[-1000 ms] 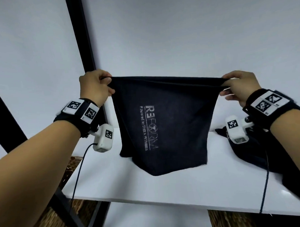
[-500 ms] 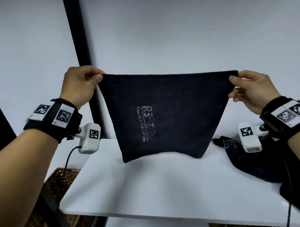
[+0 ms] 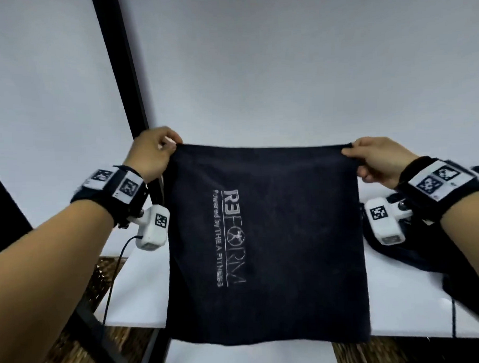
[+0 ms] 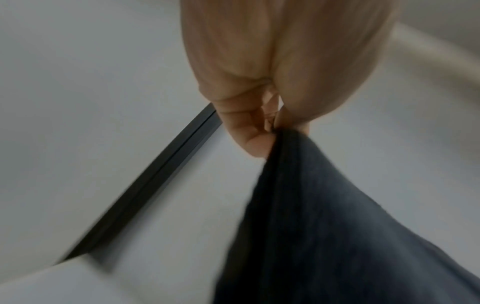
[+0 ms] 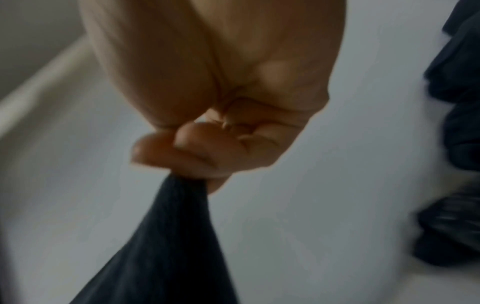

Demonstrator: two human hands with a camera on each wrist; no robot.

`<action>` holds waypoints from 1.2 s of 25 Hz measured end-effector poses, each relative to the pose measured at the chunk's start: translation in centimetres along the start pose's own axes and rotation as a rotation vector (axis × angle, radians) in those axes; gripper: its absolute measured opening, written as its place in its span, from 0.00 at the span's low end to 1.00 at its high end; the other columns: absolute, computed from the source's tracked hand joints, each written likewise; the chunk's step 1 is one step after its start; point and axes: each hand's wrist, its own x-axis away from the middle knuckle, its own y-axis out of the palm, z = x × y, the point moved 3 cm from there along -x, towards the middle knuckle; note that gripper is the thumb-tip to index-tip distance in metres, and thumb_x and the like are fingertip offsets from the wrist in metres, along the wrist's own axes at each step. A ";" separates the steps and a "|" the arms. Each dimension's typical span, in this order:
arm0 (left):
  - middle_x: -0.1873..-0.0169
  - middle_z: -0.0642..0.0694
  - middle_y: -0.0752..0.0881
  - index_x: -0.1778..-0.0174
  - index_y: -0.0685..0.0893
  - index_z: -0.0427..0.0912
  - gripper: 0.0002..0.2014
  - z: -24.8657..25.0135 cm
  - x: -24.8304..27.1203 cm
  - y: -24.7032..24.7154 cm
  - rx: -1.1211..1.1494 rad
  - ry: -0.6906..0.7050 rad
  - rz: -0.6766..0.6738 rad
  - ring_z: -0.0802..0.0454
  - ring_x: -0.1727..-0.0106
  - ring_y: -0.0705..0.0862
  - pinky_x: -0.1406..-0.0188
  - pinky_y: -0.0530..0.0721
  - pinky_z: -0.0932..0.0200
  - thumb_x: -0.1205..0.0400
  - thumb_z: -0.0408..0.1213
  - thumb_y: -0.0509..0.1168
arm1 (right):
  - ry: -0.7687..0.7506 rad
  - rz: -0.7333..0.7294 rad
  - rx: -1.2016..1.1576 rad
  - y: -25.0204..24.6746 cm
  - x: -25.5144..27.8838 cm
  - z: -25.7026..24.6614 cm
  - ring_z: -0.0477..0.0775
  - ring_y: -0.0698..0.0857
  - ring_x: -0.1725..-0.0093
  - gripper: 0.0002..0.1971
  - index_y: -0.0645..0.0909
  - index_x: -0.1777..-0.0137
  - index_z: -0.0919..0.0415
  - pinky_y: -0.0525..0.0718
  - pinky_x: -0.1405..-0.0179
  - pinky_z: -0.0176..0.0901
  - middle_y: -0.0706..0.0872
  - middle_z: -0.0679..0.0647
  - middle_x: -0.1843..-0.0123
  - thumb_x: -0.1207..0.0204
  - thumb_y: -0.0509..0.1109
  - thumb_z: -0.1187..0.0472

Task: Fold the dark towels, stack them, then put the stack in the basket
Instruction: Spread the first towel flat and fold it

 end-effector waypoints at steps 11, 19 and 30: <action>0.37 0.45 0.82 0.33 0.79 0.44 0.17 -5.3 12.6 13.2 -0.491 0.065 -0.865 0.45 0.32 0.79 0.33 0.75 0.53 0.15 0.47 0.60 | -0.074 -0.484 0.910 9.3 2.4 11.2 0.55 0.86 0.41 0.08 0.85 0.45 0.49 0.83 0.40 0.47 0.88 0.49 0.45 0.22 0.69 0.55; 0.15 0.39 0.47 0.15 0.46 0.54 0.51 -6.1 10.6 15.7 -0.752 -0.103 -1.139 0.37 0.15 0.51 0.18 0.57 0.41 0.26 0.65 0.68 | 0.035 -0.523 1.303 11.5 -1.0 14.4 0.60 0.66 0.19 0.39 0.56 0.16 0.49 0.65 0.21 0.49 0.60 0.60 0.15 0.22 0.62 0.36; 0.15 0.46 0.39 0.17 0.39 0.64 0.67 -7.8 6.3 17.7 -0.873 -0.161 -1.171 0.35 0.16 0.39 0.21 0.51 0.30 0.45 0.71 0.76 | 0.133 -0.424 1.233 10.4 -5.3 15.2 0.60 0.73 0.25 0.39 0.66 0.21 0.62 0.71 0.29 0.50 0.69 0.58 0.20 0.20 0.51 0.31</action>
